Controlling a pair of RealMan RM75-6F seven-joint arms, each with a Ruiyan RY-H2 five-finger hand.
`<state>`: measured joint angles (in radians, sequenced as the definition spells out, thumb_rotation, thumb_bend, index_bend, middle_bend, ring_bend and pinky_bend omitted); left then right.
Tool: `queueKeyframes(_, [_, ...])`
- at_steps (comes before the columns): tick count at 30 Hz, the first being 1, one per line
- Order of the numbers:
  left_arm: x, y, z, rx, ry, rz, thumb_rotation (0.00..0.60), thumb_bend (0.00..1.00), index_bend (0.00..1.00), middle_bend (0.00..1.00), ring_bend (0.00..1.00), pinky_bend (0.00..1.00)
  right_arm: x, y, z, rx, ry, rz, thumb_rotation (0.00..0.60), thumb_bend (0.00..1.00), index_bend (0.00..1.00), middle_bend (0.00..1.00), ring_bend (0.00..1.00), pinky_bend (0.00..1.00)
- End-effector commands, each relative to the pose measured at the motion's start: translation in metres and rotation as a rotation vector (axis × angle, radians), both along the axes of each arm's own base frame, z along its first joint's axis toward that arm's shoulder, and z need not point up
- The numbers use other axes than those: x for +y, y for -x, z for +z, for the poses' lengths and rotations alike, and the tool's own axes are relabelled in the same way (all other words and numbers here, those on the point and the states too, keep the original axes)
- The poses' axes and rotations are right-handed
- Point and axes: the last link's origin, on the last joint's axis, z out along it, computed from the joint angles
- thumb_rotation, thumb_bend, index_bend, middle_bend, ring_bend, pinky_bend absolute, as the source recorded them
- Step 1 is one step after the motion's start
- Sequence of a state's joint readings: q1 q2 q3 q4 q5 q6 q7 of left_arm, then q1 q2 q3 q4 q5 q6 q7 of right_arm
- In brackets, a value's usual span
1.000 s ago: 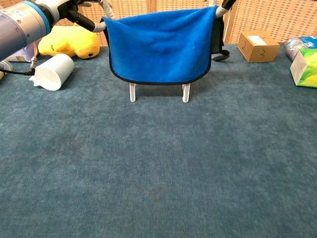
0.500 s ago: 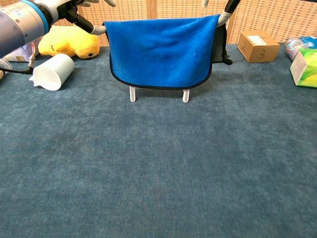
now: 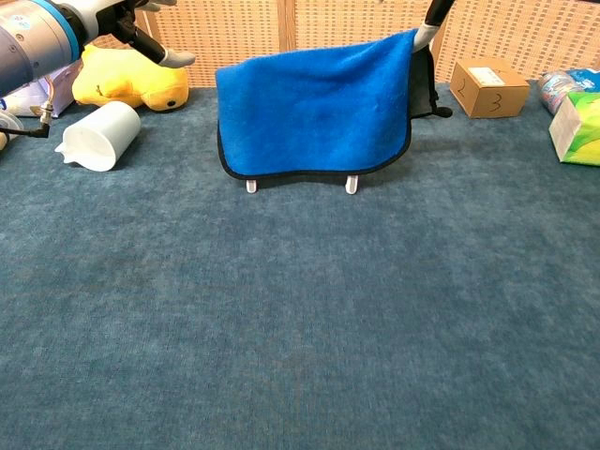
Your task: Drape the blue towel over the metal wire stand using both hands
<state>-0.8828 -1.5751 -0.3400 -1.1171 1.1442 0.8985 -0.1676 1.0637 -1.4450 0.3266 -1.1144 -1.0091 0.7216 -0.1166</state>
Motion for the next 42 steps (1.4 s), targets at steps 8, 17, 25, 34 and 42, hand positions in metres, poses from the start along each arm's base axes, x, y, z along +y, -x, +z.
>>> queueKeyframes(8, [0.000, 0.003, 0.007, 0.061, 0.015, 0.011, 0.600, 0.39, 0.01, 0.00, 0.00, 0.00, -0.002, -0.001, 0.000, 0.081, -0.008, 0.016, 0.600, 0.00, 0.19, 0.11, 0.00, 0.00])
queueKeyframes(17, [0.000, 0.004, 0.009, 0.070, 0.017, 0.021, 0.600, 0.39, 0.00, 0.00, 0.00, 0.00, -0.003, 0.002, 0.003, 0.179, -0.011, 0.043, 0.600, 0.00, 0.18, 0.10, 0.00, 0.00])
queueKeyframes(25, [-0.001, 0.003, 0.013, 0.068, 0.012, 0.021, 0.600, 0.39, 0.00, 0.00, 0.00, 0.00, 0.000, 0.009, 0.008, 0.262, -0.004, 0.073, 0.600, 0.00, 0.17, 0.10, 0.00, 0.00])
queueKeyframes(34, [-0.008, 0.005, 0.021, 0.047, 0.016, 0.032, 0.600, 0.39, 0.00, 0.00, 0.00, 0.00, 0.007, 0.024, 0.018, 0.318, 0.003, 0.086, 0.600, 0.00, 0.18, 0.09, 0.00, 0.00])
queueKeyframes(42, [-0.033, 0.024, 0.042, 0.020, 0.019, 0.067, 0.600, 0.39, 0.05, 0.00, 0.00, 0.00, 0.021, 0.050, 0.050, 0.253, 0.043, 0.053, 0.600, 0.00, 0.22, 0.11, 0.00, 0.00])
